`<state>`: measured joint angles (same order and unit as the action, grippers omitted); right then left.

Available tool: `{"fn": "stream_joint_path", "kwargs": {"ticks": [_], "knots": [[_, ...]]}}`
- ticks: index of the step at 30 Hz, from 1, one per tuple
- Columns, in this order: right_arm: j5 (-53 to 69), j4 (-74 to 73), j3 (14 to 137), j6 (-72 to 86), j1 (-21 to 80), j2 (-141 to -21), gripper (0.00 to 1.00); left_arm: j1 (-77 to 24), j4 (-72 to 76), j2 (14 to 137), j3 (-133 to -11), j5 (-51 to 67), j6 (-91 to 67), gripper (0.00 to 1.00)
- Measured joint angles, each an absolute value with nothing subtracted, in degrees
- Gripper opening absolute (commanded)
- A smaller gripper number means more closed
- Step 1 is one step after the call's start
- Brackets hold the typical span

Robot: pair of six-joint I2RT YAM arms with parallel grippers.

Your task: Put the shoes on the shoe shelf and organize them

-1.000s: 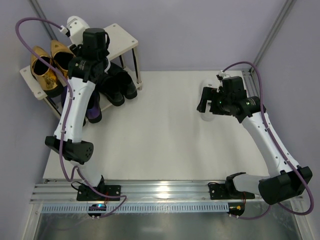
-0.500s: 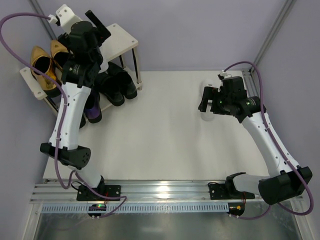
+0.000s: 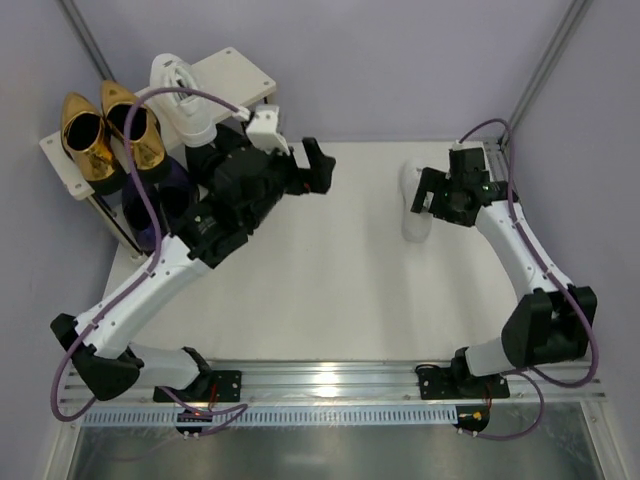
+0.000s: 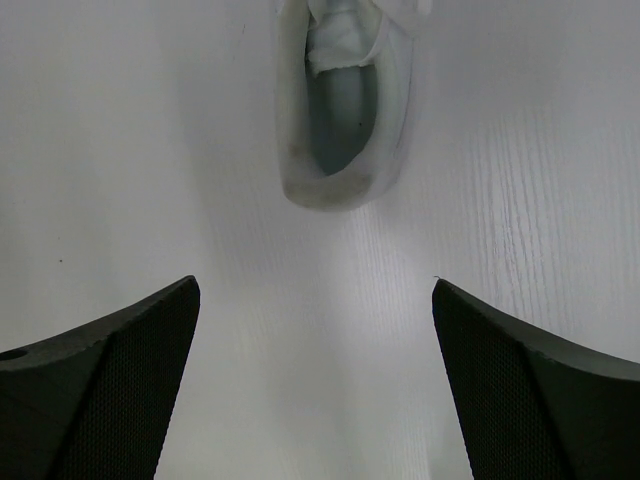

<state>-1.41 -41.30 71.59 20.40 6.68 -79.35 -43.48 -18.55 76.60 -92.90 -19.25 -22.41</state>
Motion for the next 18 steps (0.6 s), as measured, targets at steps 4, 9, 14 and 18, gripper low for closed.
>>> {"fn": "stream_joint_path", "kwargs": {"ticks": [4, 9, 14, 18], "knots": [[-1.9, -40.6, 77.7, 18.7, 6.7, -90.0, 0.98, -50.0, -17.6, 73.7, -78.1, -20.1, -25.1, 1.00], [-5.3, -39.5, 84.0, 17.0, 6.7, -100.0, 0.98, -58.7, -19.1, 73.7, -72.0, -23.8, -26.8, 1.00], [-8.5, -39.3, 90.6, 15.6, 6.7, -107.8, 0.98, -62.9, -18.0, 71.5, -67.2, -26.0, -29.8, 1.00], [-8.4, -39.2, 92.2, 15.0, 6.6, -112.1, 0.92, -64.9, -17.7, 70.9, -63.0, -27.8, -32.7, 1.00]]}}
